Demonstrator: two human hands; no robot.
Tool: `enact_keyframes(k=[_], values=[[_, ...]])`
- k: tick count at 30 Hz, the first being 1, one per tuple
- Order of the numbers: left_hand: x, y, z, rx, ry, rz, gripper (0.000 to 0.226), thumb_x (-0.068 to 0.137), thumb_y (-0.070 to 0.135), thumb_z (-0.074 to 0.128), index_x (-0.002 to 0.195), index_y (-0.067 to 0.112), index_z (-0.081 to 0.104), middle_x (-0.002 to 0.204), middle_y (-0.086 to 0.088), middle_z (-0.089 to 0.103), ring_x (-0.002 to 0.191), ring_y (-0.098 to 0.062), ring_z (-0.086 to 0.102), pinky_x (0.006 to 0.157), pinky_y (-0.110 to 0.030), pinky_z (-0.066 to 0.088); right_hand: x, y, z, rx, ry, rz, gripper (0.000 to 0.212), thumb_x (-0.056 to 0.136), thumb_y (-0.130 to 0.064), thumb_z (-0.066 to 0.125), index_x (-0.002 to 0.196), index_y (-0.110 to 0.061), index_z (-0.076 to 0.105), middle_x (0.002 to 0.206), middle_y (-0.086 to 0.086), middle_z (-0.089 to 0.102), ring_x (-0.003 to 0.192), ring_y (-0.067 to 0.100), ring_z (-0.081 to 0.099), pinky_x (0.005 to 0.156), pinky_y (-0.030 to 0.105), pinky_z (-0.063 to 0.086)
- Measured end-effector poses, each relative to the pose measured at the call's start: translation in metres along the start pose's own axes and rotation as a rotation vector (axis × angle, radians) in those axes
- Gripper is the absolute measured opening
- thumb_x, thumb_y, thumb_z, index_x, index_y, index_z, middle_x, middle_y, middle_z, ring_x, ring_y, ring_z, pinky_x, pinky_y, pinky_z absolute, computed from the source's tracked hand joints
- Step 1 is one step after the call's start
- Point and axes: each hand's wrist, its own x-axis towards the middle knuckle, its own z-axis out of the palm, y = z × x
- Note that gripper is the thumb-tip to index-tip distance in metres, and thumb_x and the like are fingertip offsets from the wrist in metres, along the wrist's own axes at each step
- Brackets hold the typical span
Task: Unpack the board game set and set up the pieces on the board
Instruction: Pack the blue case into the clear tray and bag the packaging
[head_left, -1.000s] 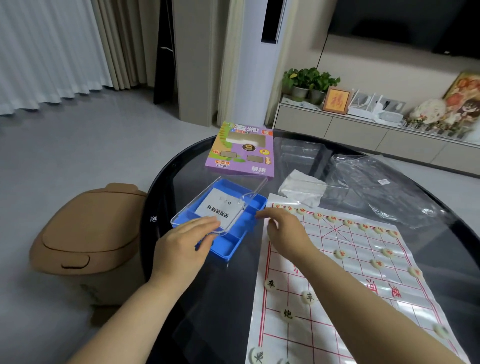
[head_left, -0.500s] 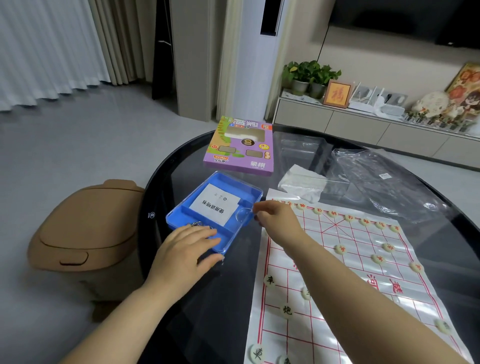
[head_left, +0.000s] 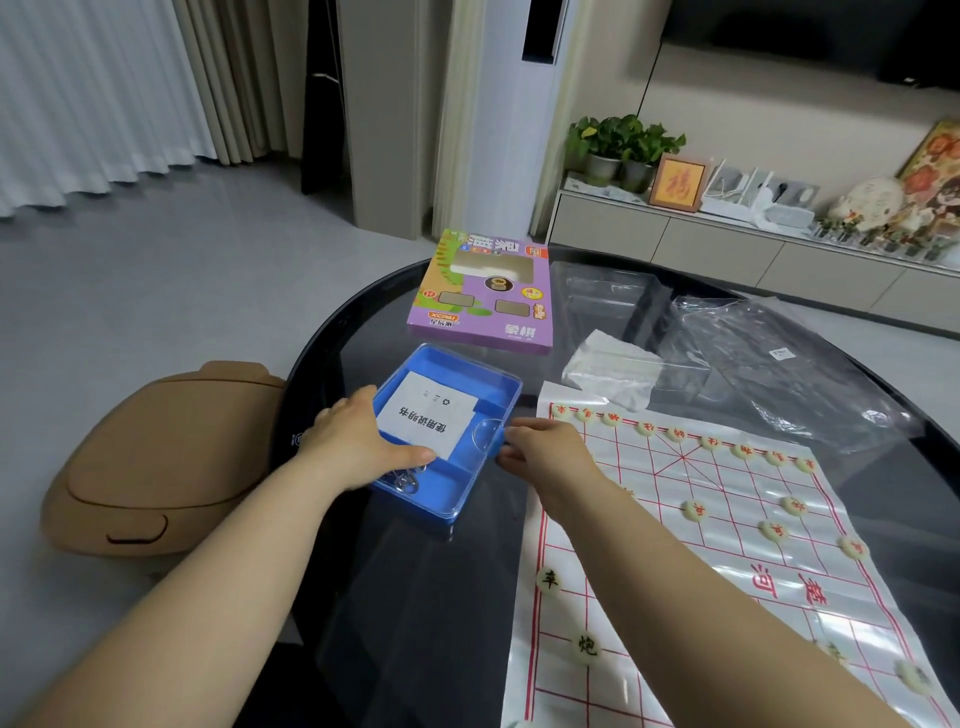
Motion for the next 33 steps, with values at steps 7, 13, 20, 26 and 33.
enact_keyframes(k=[7,13,20,26,33], values=[[-0.012,0.002,-0.006,-0.45,0.063,0.019,0.07,0.074,0.005,0.072,0.135,0.007,0.038,0.133,-0.008,0.047,0.112,-0.02,0.05,0.086,-0.027,0.039,0.002,0.0,0.002,0.099,0.04,-0.012,0.028,0.089,0.001,0.049,0.117,-0.002,0.055,0.112,0.013,0.059,0.093,0.021,0.059,0.081,0.026,0.05],[-0.028,-0.002,-0.013,-0.859,-0.1,0.041,0.026,0.082,-0.007,0.056,0.102,0.009,0.061,0.092,-0.002,0.071,0.071,-0.01,0.067,0.057,-0.017,0.053,-0.003,-0.007,-0.009,0.187,-0.013,-0.145,0.025,0.092,-0.003,0.045,0.114,0.0,0.057,0.088,0.006,0.064,0.069,0.01,0.064,0.068,0.018,0.054],[-0.043,-0.001,-0.011,-1.032,-0.173,0.034,0.022,0.083,-0.004,0.053,0.089,0.015,0.063,0.072,0.005,0.072,0.063,-0.008,0.068,0.052,-0.019,0.054,-0.014,-0.009,-0.016,0.356,-0.254,-0.176,0.019,0.092,-0.016,0.049,0.105,-0.005,0.058,0.08,0.002,0.069,0.064,0.01,0.066,0.071,0.024,0.055],[-0.055,0.001,-0.012,-1.061,-0.194,0.045,0.022,0.084,-0.004,0.052,0.09,0.014,0.063,0.082,-0.002,0.07,0.063,-0.011,0.068,0.051,-0.02,0.054,-0.023,-0.016,-0.024,0.262,-0.464,-0.083,0.021,0.094,-0.017,0.044,0.092,-0.007,0.062,0.08,0.002,0.073,0.071,0.013,0.07,0.073,0.026,0.057],[-0.063,0.007,-0.009,-1.037,-0.178,0.087,0.026,0.082,-0.006,0.054,0.091,0.017,0.063,0.081,0.002,0.071,0.069,-0.012,0.068,0.054,-0.02,0.054,-0.029,-0.014,-0.028,0.175,-0.352,-0.11,0.024,0.093,-0.016,0.046,0.109,-0.001,0.055,0.103,0.011,0.064,0.088,0.024,0.062,0.081,0.033,0.054]])
